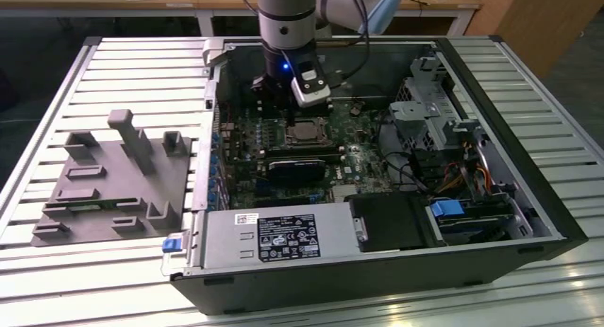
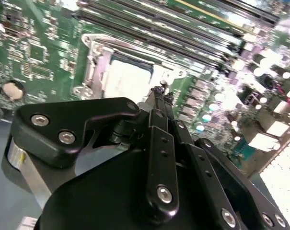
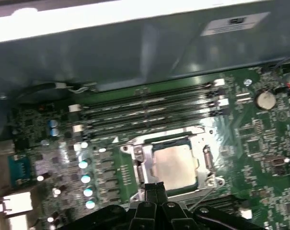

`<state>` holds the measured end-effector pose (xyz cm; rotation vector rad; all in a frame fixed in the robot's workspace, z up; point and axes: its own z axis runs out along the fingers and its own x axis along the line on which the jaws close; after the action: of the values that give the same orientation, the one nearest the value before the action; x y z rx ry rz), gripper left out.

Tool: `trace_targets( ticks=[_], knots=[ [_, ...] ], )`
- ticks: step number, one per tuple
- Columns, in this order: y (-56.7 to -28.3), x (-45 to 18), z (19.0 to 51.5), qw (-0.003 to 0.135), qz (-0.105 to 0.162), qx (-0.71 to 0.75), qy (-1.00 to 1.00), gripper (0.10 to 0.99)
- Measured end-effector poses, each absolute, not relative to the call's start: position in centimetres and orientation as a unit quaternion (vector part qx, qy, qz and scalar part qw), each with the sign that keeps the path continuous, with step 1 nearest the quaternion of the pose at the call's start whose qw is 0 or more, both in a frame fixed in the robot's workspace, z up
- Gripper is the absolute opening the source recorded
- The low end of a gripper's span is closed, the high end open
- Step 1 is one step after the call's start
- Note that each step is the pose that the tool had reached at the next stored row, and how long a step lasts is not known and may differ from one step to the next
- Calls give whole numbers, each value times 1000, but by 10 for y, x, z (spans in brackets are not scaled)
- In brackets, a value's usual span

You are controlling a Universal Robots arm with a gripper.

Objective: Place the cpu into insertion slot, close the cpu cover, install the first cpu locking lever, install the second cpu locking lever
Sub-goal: 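Install the first cpu locking lever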

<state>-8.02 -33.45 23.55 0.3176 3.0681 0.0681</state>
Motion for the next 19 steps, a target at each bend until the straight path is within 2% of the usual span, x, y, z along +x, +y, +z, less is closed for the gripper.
trace_targets(
  ticks=[10,16,19],
  knots=[
    [-334,-106,235,32,28,103,994,102],
    [-334,-111,236,30,47,104,993,102],
    [-334,-114,235,28,68,104,992,102]
  ],
)
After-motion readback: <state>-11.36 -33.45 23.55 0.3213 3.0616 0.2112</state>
